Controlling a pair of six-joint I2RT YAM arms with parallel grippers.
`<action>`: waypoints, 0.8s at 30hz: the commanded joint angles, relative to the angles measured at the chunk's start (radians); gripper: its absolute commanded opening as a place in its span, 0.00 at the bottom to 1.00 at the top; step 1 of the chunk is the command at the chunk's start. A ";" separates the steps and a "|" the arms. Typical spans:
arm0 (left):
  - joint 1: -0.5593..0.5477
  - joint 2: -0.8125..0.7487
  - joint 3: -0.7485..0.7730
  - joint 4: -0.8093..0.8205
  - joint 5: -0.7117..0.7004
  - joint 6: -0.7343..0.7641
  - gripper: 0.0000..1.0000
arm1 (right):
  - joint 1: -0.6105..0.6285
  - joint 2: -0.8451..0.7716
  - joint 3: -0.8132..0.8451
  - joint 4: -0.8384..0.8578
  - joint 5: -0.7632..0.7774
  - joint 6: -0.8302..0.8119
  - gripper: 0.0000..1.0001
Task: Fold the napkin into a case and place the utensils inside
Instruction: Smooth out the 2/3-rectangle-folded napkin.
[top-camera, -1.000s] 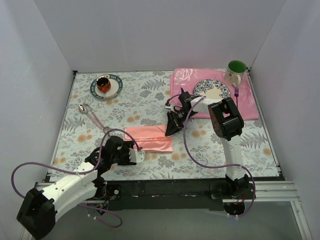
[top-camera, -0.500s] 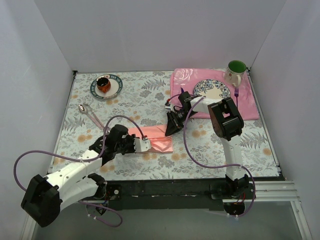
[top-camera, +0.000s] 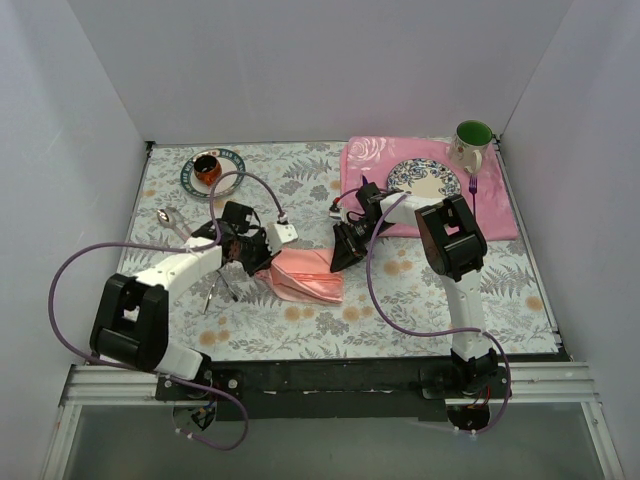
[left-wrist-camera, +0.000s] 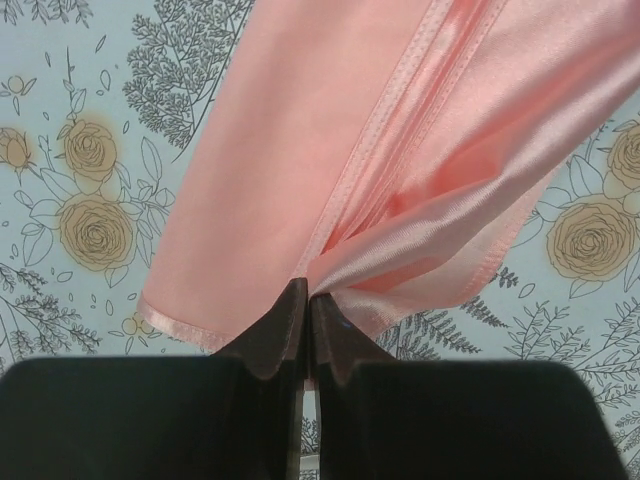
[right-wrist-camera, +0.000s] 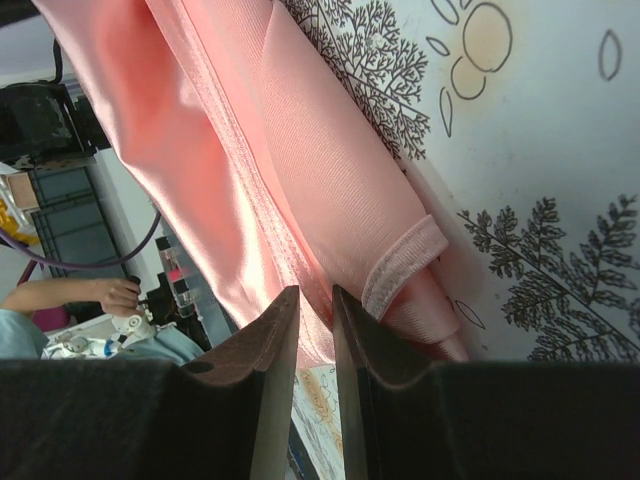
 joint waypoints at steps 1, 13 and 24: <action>0.058 0.047 0.069 -0.074 0.103 -0.031 0.10 | 0.023 0.085 -0.016 0.025 0.255 -0.088 0.31; 0.088 -0.264 -0.170 -0.046 0.138 0.131 0.66 | 0.031 0.049 -0.016 0.016 0.238 -0.104 0.31; 0.107 0.003 0.226 -0.174 0.378 -0.314 0.47 | 0.043 -0.014 0.015 -0.024 0.172 -0.124 0.31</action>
